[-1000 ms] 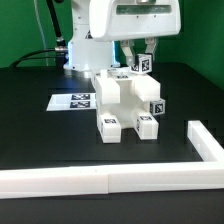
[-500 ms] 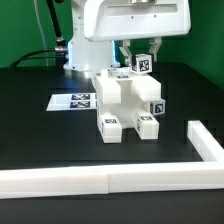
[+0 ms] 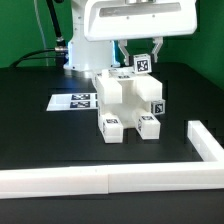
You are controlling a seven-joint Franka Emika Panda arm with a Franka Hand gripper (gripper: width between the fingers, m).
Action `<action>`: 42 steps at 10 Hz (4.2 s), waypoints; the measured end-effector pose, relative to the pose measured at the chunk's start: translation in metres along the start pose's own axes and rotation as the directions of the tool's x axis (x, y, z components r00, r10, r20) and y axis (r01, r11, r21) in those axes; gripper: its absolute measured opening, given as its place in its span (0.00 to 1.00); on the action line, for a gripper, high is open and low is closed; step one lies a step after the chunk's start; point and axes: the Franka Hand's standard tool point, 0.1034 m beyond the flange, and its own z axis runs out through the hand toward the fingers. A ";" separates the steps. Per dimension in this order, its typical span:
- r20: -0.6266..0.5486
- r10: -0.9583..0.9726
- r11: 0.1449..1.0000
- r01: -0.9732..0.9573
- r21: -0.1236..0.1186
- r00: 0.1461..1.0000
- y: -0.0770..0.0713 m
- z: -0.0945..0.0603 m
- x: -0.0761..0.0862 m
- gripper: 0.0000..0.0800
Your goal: Assemble chair
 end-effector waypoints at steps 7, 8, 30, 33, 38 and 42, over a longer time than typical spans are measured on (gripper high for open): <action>0.006 0.415 0.910 -0.415 0.010 0.910 -0.002 0.000 -0.001 0.36; 0.007 0.464 0.886 -0.464 0.011 0.886 -0.002 0.000 -0.001 0.36; 0.018 0.076 0.997 -0.076 0.010 0.997 -0.018 0.003 -0.006 0.81; 0.015 -0.135 0.991 0.135 0.006 0.991 -0.018 0.003 -0.006 0.81; 0.018 -0.405 0.914 0.405 0.005 0.914 -0.012 0.004 -0.006 0.69; 0.017 -0.398 0.917 0.398 0.005 0.917 -0.012 0.004 -0.006 0.36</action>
Offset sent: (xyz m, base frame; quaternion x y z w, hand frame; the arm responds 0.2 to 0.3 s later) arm 0.0000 0.0000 0.0000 0.0000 0.0000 0.1938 0.9810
